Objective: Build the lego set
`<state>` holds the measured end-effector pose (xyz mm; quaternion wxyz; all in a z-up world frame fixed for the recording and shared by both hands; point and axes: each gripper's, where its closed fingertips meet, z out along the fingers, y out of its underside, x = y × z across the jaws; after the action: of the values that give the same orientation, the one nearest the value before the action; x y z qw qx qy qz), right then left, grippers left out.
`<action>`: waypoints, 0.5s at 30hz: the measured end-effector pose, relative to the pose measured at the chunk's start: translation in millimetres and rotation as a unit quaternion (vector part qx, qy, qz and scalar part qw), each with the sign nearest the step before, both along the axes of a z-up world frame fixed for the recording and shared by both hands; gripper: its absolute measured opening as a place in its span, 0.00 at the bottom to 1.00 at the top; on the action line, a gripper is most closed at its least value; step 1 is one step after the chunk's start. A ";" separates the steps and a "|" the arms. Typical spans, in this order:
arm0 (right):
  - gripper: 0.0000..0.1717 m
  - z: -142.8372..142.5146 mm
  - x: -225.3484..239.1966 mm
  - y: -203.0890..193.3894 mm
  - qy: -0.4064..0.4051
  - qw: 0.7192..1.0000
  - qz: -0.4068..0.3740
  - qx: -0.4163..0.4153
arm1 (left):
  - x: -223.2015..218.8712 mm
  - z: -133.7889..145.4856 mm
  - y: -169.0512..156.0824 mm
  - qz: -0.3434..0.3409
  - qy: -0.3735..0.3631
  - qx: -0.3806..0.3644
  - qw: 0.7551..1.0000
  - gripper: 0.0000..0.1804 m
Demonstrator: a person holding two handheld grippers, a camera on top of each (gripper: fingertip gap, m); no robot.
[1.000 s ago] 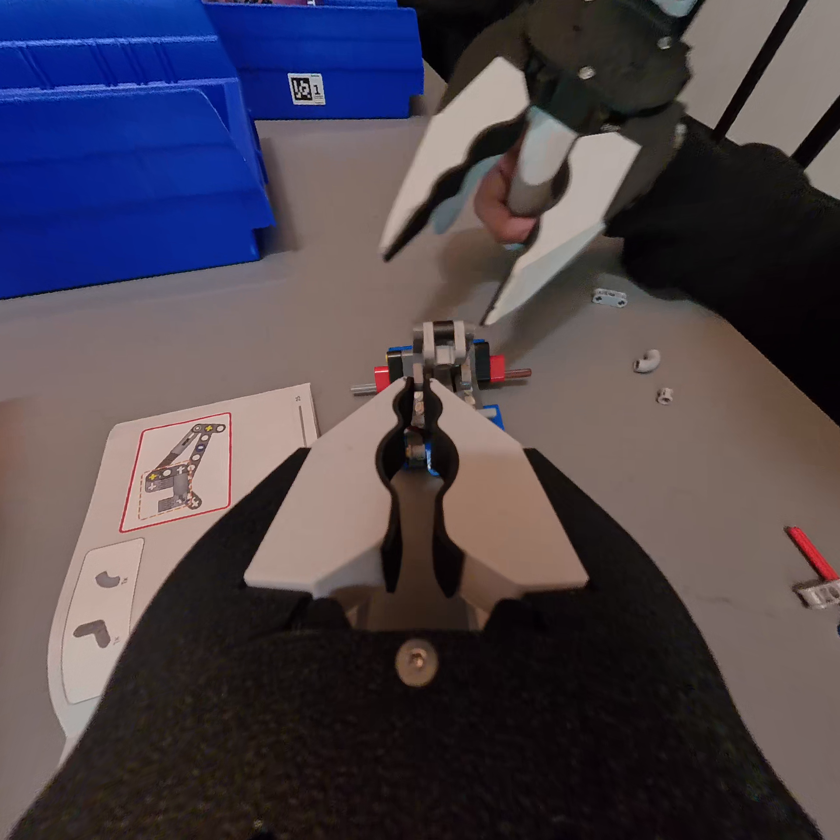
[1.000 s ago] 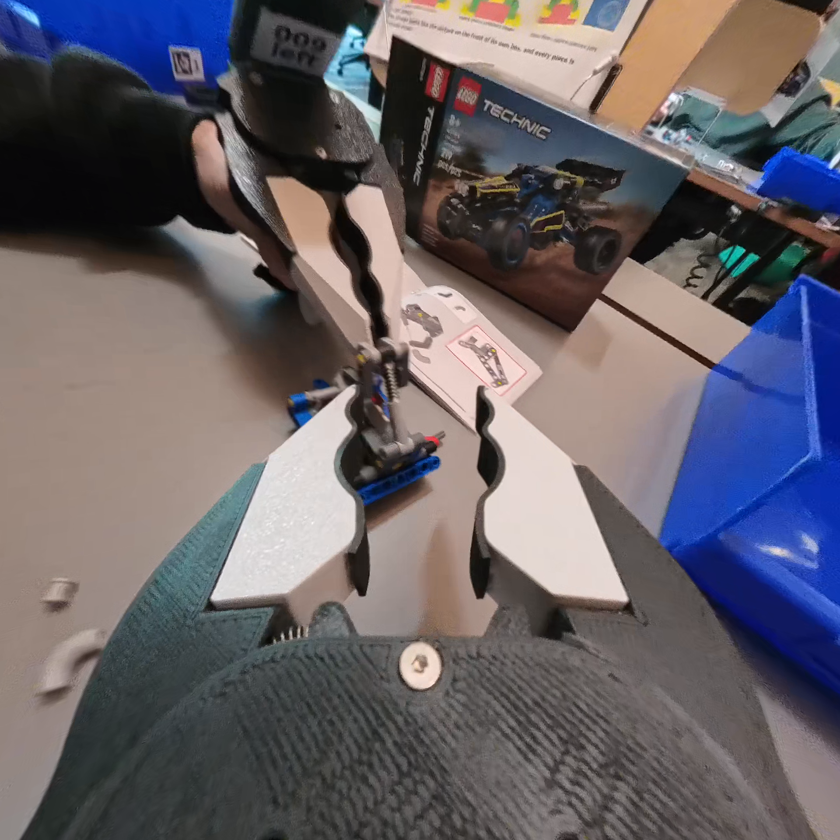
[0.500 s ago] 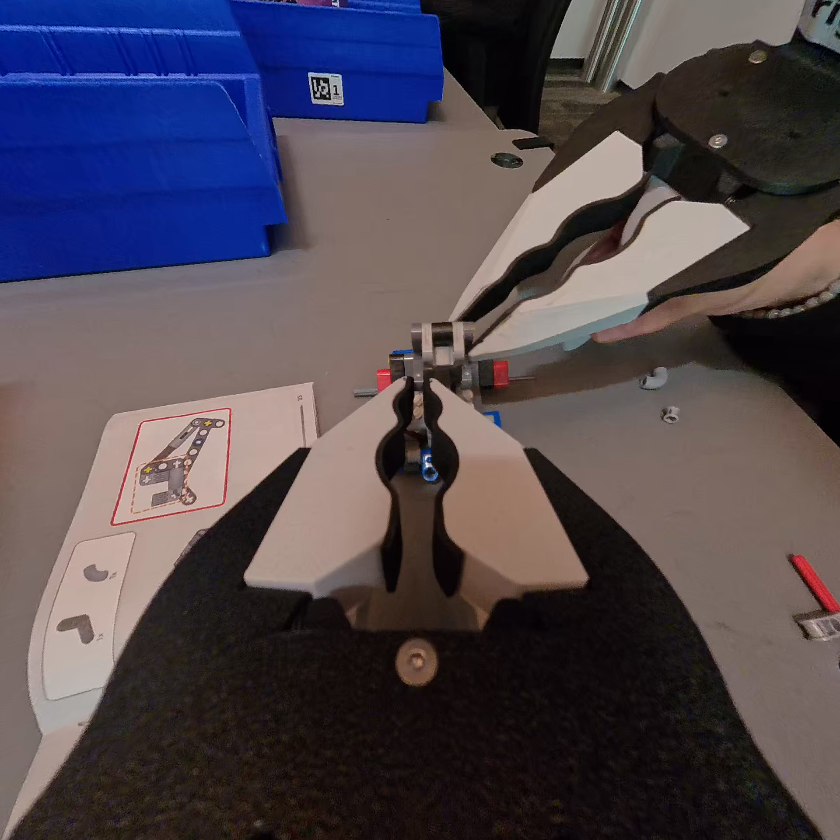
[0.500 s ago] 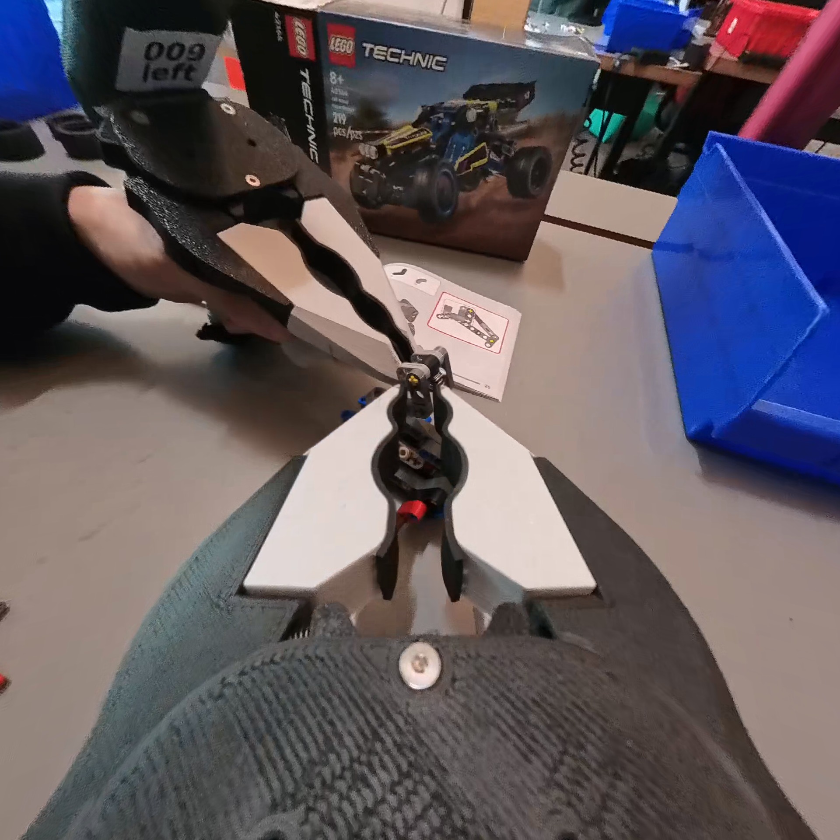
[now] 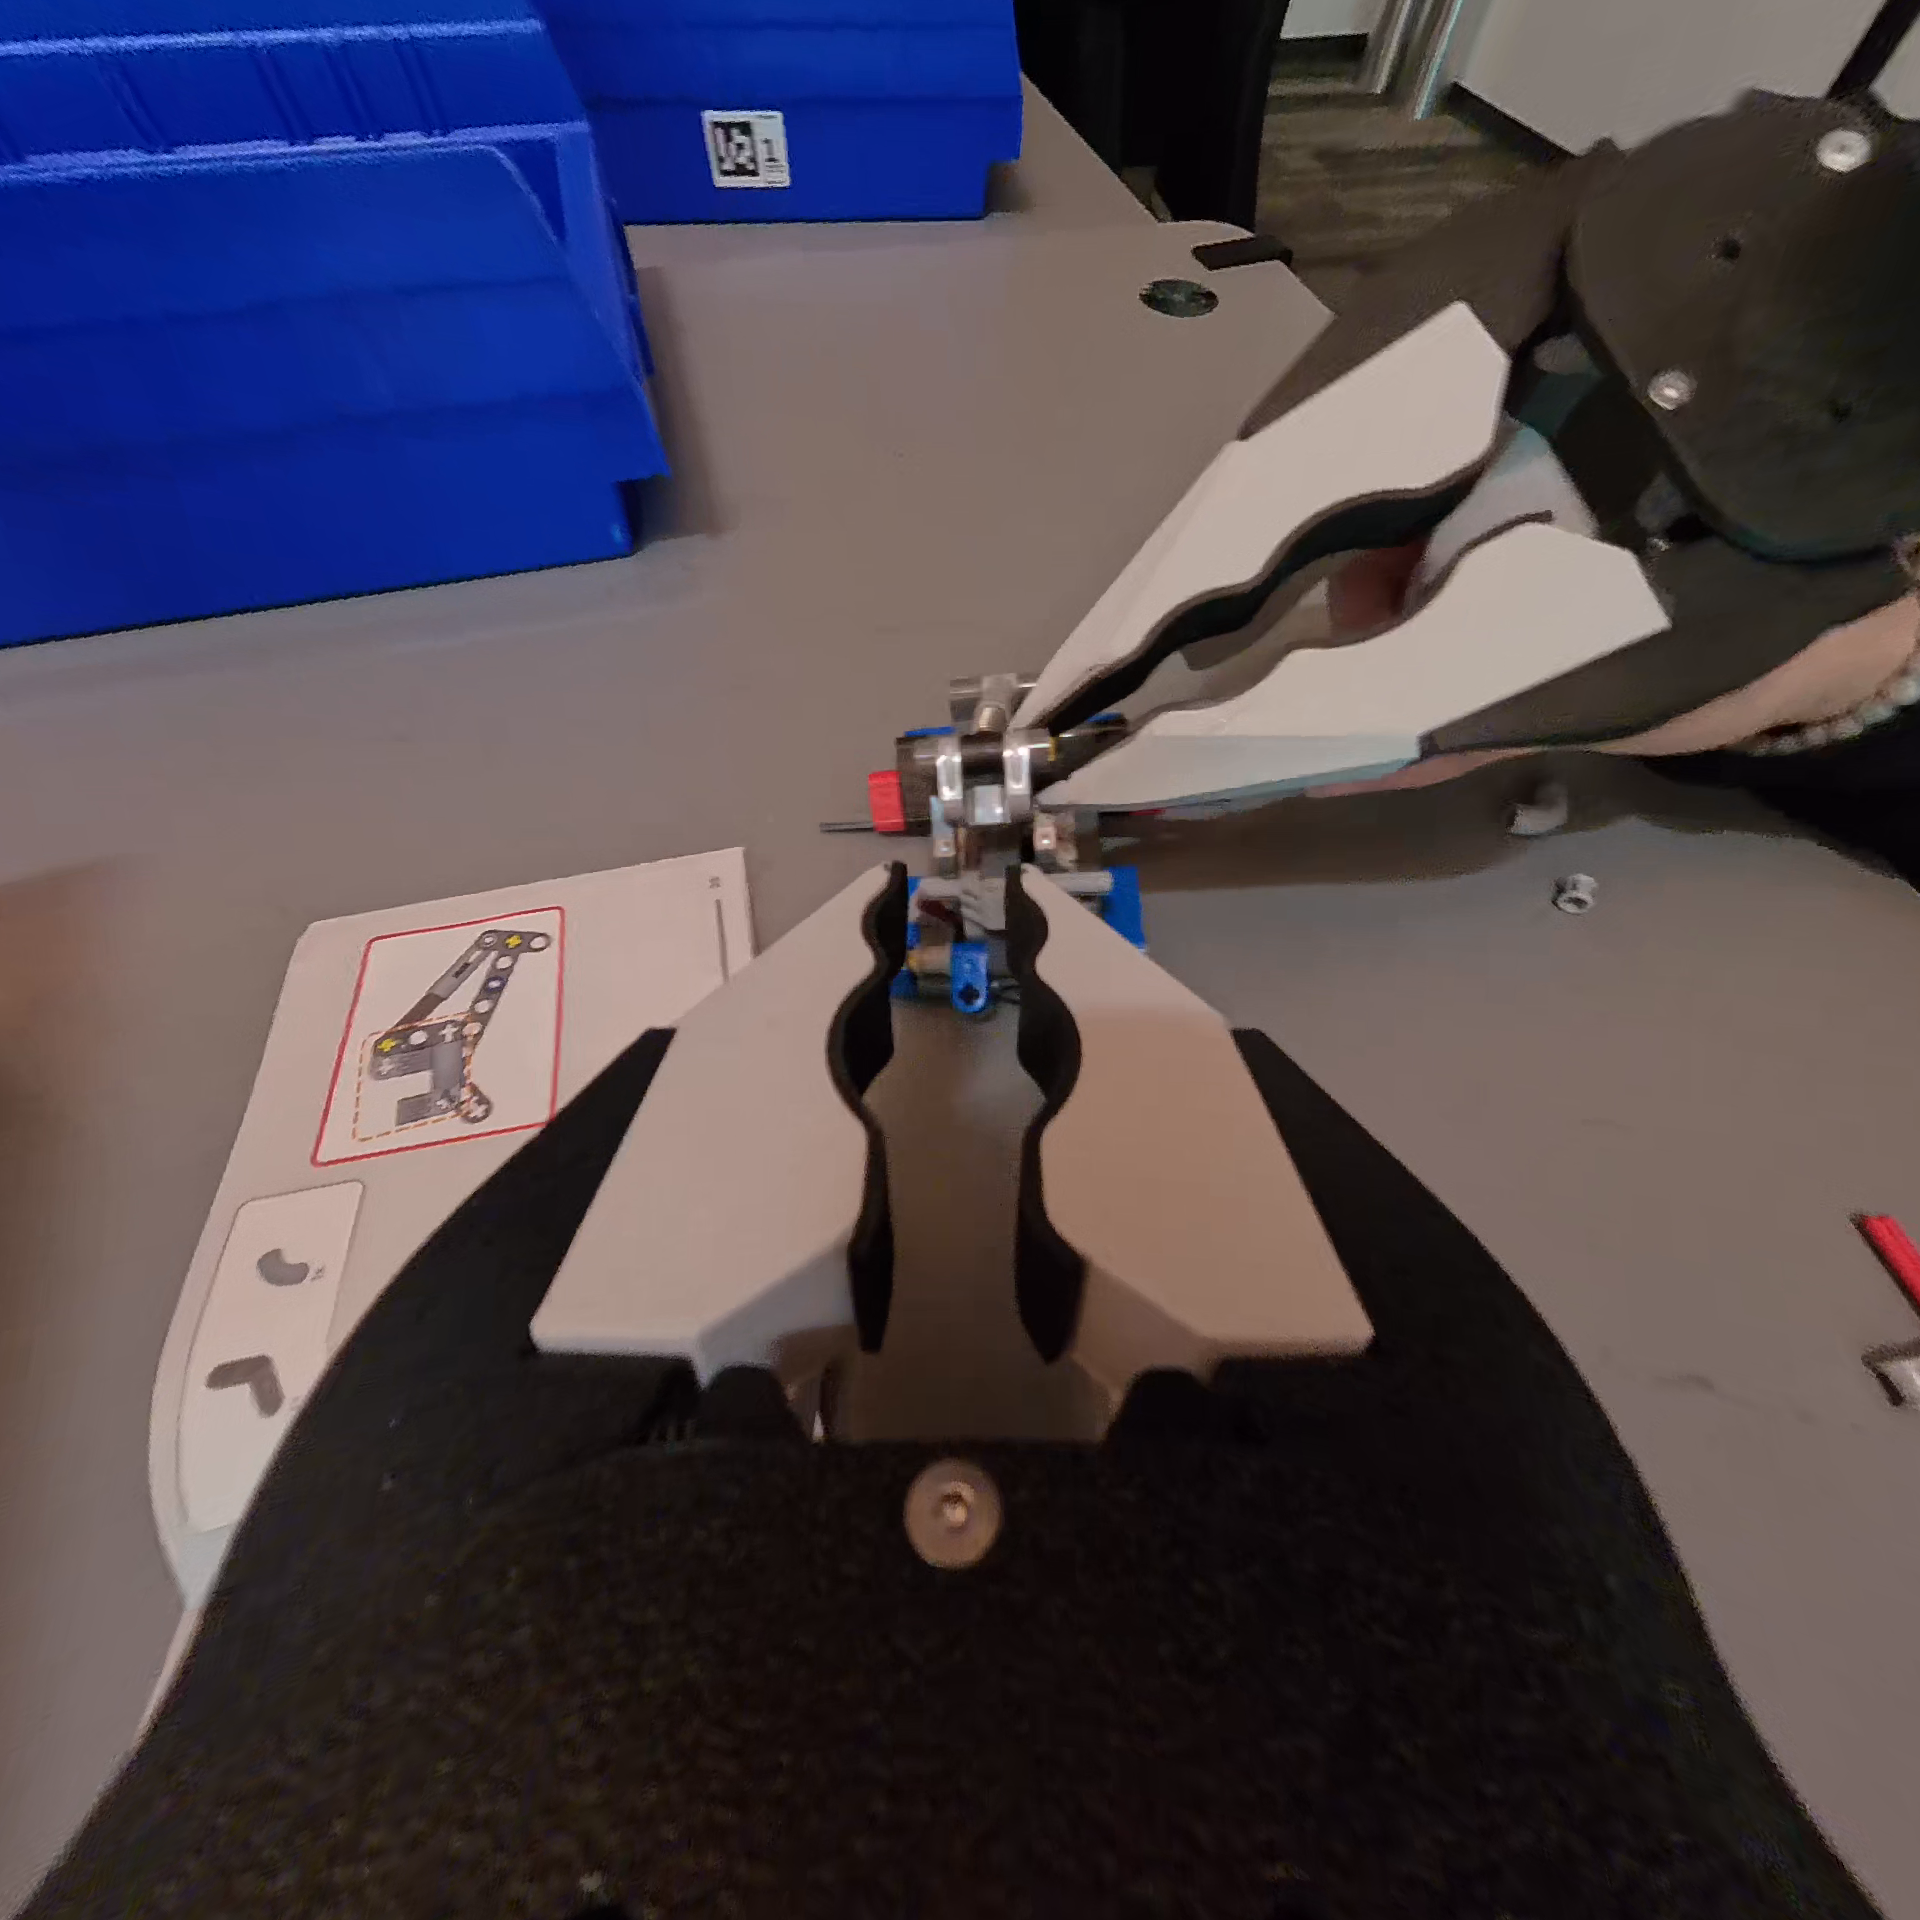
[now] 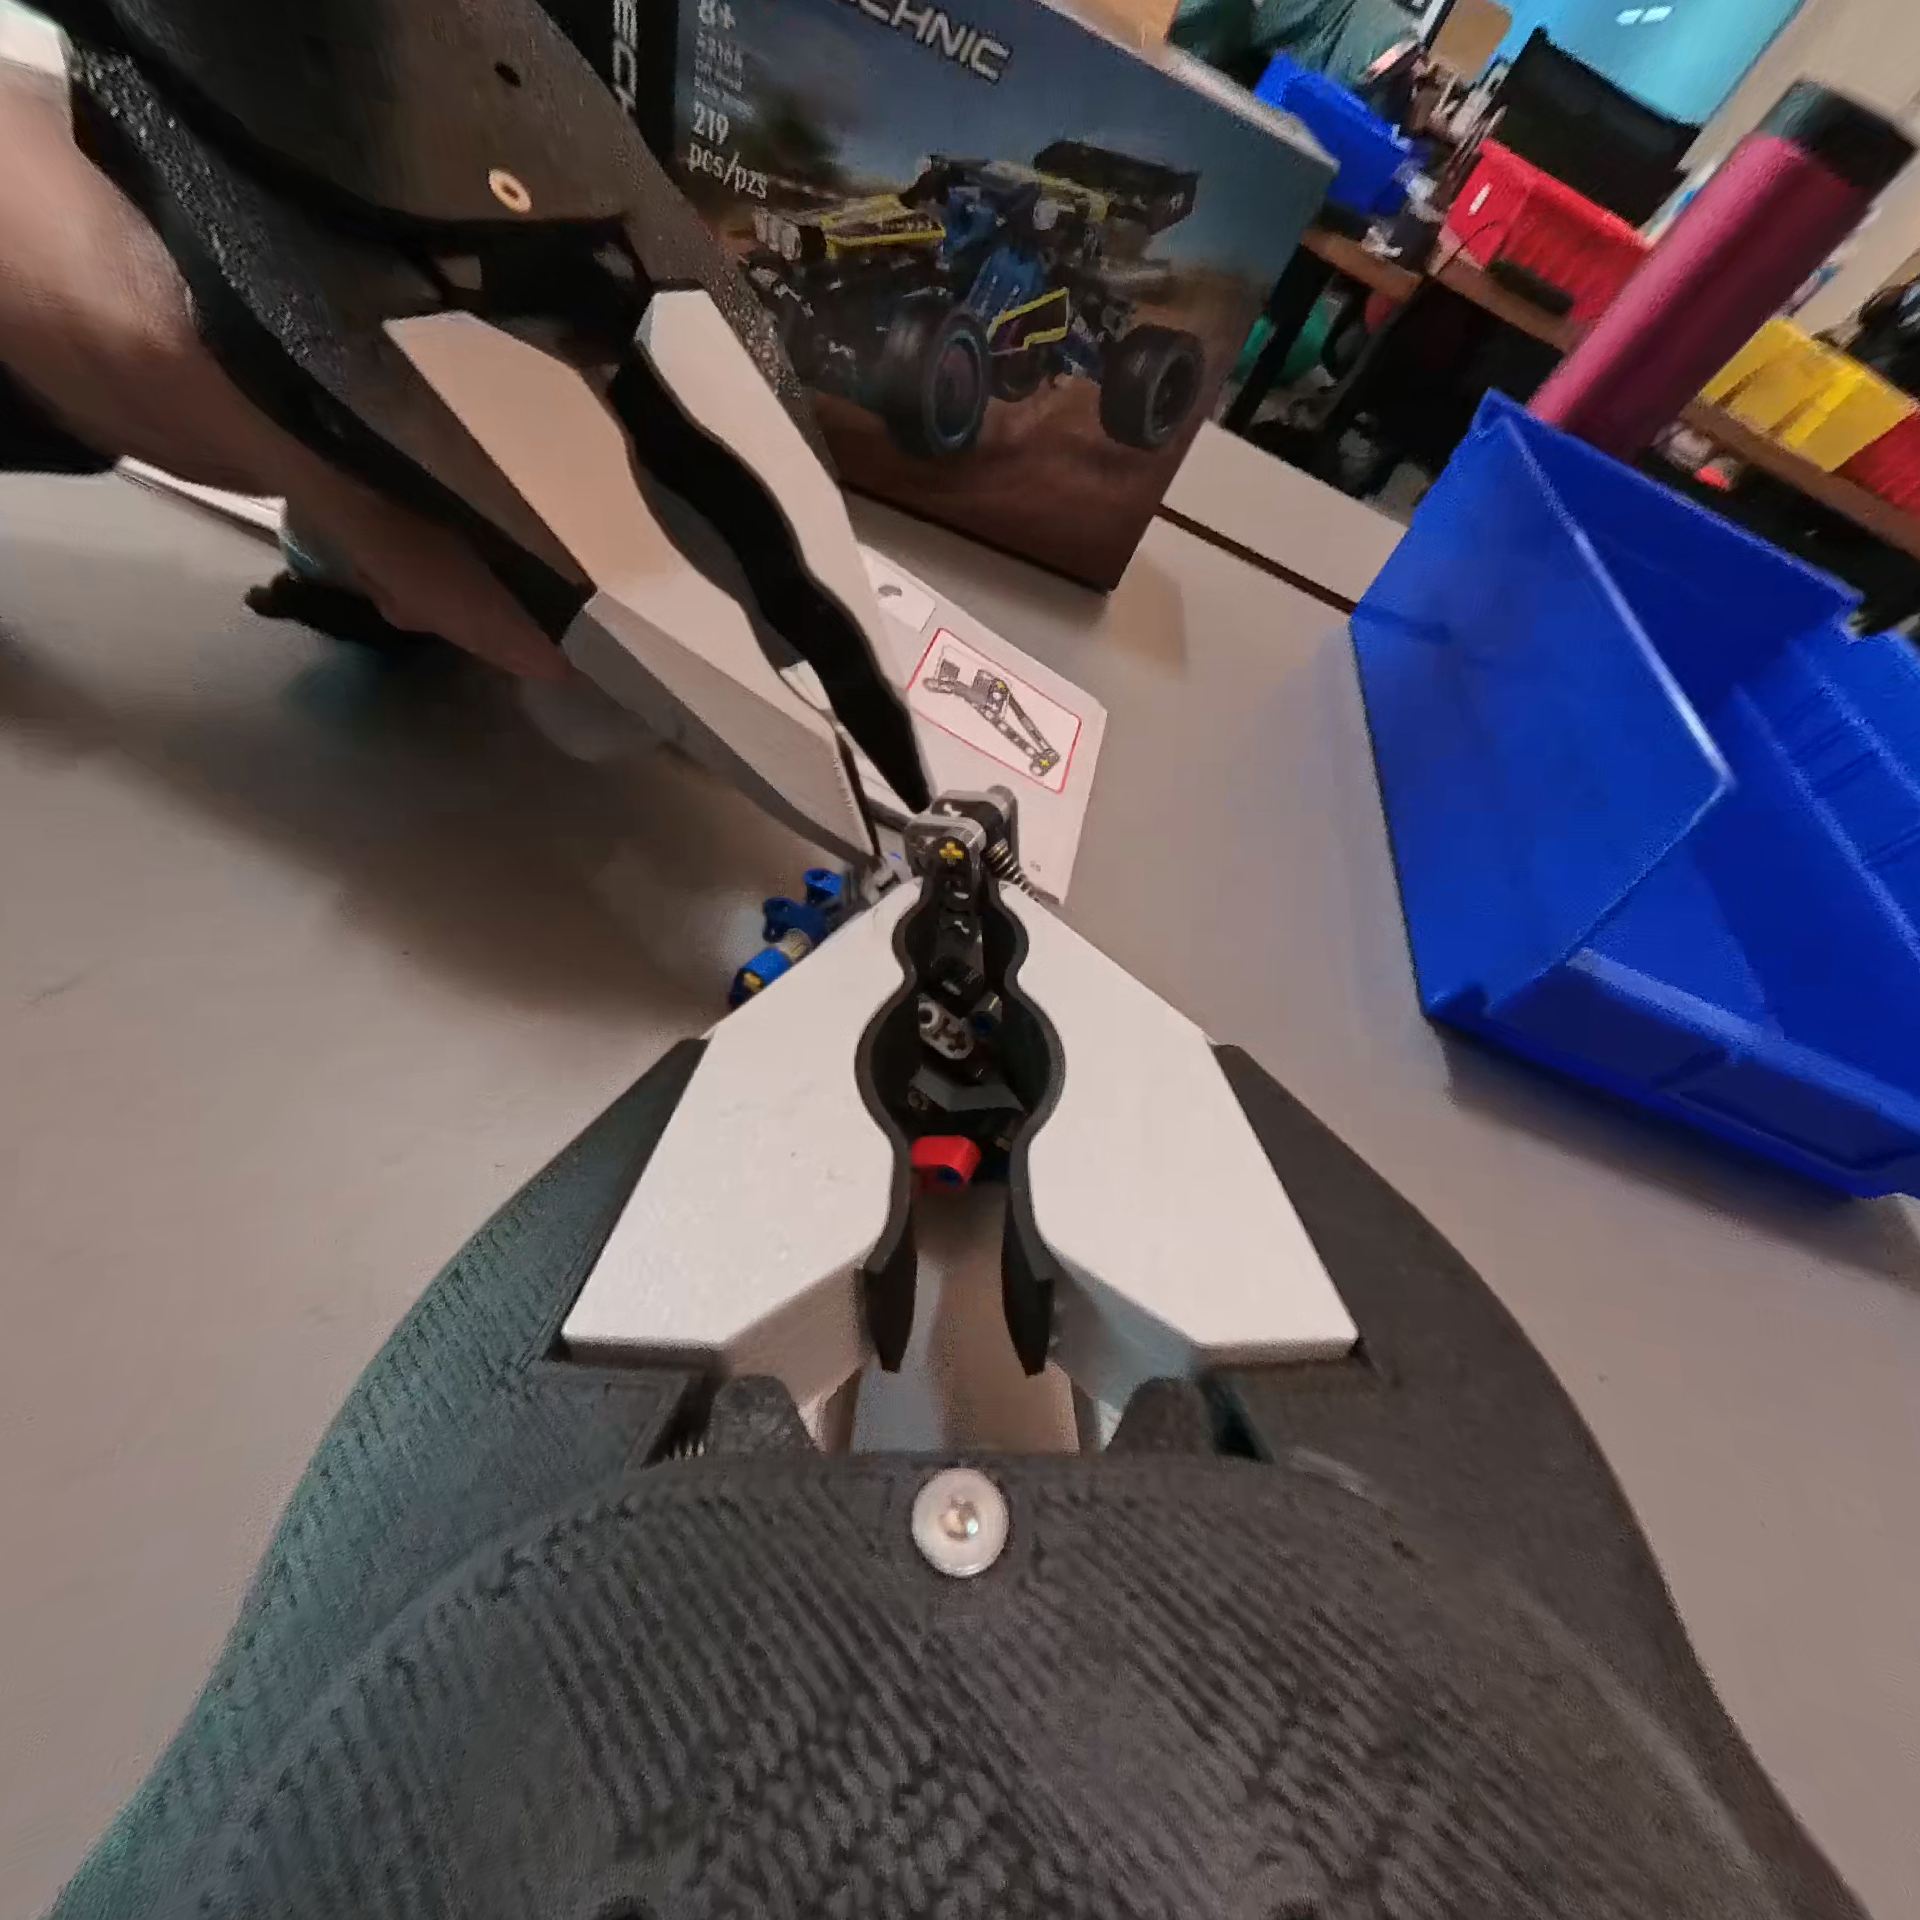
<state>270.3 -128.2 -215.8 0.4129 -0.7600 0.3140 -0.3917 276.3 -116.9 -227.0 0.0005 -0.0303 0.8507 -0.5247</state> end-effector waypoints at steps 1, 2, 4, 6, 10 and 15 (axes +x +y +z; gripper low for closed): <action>0.03 0.4 0.3 0.1 -0.005 1.000 -0.003 -0.005 | 3.7 1.6 0.8 0.009 0.002 -0.002 1.000 0.08; 0.03 0.4 0.7 0.0 -0.007 1.000 -0.005 -0.008 | 6.6 3.2 1.1 0.015 0.007 -0.006 1.000 0.08; 0.03 0.3 1.4 -0.5 -0.004 1.000 -0.008 -0.005 | 4.6 2.1 1.5 0.001 0.026 -0.002 1.000 0.08; 0.03 0.5 2.9 -2.0 -0.003 1.000 -0.011 -0.003 | 6.3 -3.0 2.8 -0.004 0.036 0.022 0.999 0.10; 0.03 0.6 3.8 -1.7 -0.010 1.000 -0.012 -0.013 | 17.9 0.6 0.8 -0.001 0.040 0.036 0.999 0.15; 0.03 0.5 4.0 -1.9 -0.011 1.000 -0.014 -0.014 | 11.6 1.0 -7.3 -0.057 0.141 0.065 0.986 0.14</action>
<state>274.3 -130.1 -215.2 0.4002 -0.7569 0.3142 -0.4101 287.8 -124.2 -226.0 -0.1475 -0.0559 0.8750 -0.4578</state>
